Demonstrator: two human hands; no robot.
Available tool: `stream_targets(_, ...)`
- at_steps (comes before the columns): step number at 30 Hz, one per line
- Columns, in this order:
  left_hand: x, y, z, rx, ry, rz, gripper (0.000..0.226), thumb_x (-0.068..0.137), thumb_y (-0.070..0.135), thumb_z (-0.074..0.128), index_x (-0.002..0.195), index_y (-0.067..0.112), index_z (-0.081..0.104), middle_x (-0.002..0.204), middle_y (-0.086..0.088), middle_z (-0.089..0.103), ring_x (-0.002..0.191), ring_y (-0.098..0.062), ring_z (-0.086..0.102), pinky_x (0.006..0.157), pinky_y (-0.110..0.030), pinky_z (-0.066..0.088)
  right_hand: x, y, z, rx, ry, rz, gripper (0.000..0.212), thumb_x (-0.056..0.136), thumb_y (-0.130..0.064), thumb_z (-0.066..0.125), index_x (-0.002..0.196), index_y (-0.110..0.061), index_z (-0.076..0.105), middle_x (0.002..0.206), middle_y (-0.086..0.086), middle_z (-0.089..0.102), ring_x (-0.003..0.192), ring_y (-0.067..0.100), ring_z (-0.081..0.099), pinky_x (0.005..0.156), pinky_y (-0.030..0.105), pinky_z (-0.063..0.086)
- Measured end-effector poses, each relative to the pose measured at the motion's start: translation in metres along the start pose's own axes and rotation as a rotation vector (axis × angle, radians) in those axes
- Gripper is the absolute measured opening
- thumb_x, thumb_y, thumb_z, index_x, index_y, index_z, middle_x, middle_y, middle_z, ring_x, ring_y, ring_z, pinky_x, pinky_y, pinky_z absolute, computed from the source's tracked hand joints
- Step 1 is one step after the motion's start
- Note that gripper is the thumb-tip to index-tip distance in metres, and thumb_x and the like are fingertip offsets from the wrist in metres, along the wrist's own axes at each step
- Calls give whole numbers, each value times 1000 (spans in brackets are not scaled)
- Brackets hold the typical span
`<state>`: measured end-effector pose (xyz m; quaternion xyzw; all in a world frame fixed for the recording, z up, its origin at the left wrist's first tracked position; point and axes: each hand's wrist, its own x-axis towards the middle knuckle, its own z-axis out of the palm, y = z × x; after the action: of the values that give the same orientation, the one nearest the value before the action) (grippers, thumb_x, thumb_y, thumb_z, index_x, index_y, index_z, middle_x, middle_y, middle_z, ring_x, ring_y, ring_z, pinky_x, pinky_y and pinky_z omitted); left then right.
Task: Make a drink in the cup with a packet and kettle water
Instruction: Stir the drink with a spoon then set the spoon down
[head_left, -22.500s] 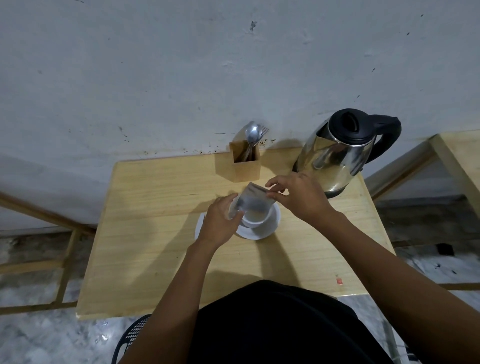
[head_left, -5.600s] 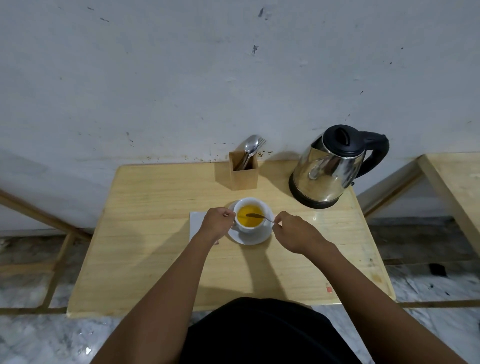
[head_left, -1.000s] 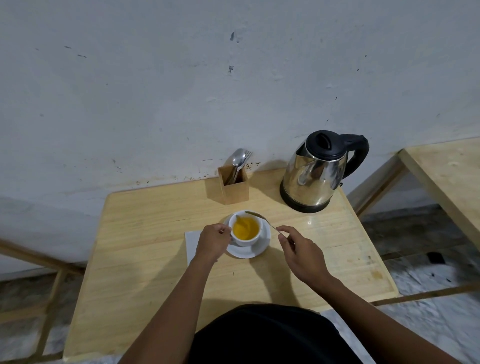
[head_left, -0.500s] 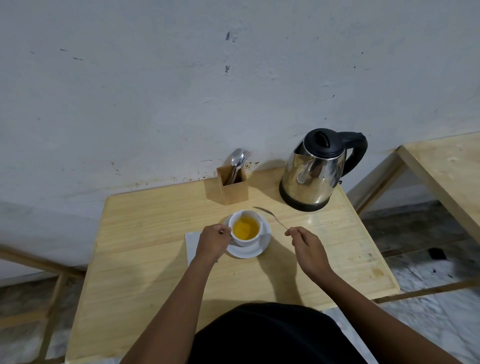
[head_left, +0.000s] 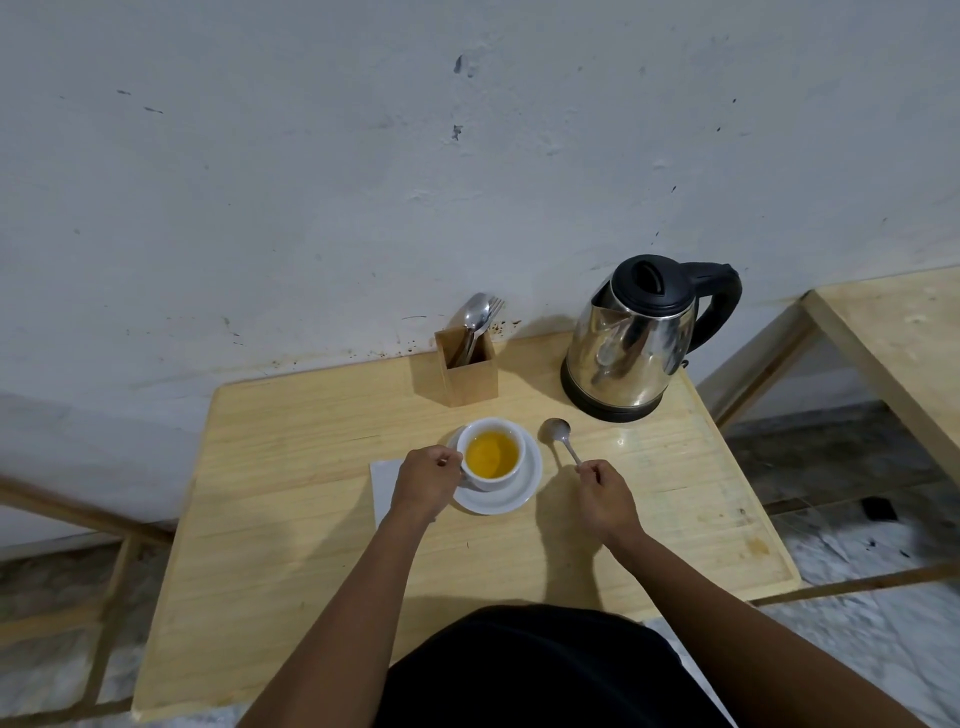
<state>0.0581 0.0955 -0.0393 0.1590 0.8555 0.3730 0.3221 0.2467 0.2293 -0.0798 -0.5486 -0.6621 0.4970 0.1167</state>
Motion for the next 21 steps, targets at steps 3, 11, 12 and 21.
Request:
stream_targets(3, -1, 0, 1, 3, 4, 4, 25, 92, 23, 55, 105, 9, 71, 91, -3, 67, 82, -22, 62, 68, -33, 48, 6, 0, 4, -62, 26, 46, 25, 100, -22, 41, 105, -10, 62, 100, 5, 64, 88, 21, 58, 75, 33, 44)
stream_targets(11, -3, 1, 0, 15, 3, 7, 25, 92, 23, 54, 105, 10, 71, 91, -4, 68, 79, -20, 61, 56, -24, 43, 14, -3, 10, -245, 79, 105, 20, 94, -31, 49, 105, -23, 64, 91, -5, 62, 88, 21, 61, 79, 34, 48)
stream_targets(12, -4, 2, 0, 14, 2, 7, 25, 92, 23, 54, 106, 10, 71, 90, -4, 68, 79, -20, 61, 57, -25, 43, 15, -5, 10, -265, 90, 107, 22, 94, -32, 49, 105, -23, 65, 90, -5, 61, 87, 21, 60, 77, 33, 46)
stream_targets(21, -5, 3, -2, 18, -1, -7, 26, 92, 25, 54, 106, 12, 71, 92, -3, 68, 81, -21, 63, 55, -25, 44, 16, -5, 11, -331, 104, 29, 20, 92, -34, 53, 105, -24, 65, 106, 1, 60, 85, 23, 62, 71, 31, 44)
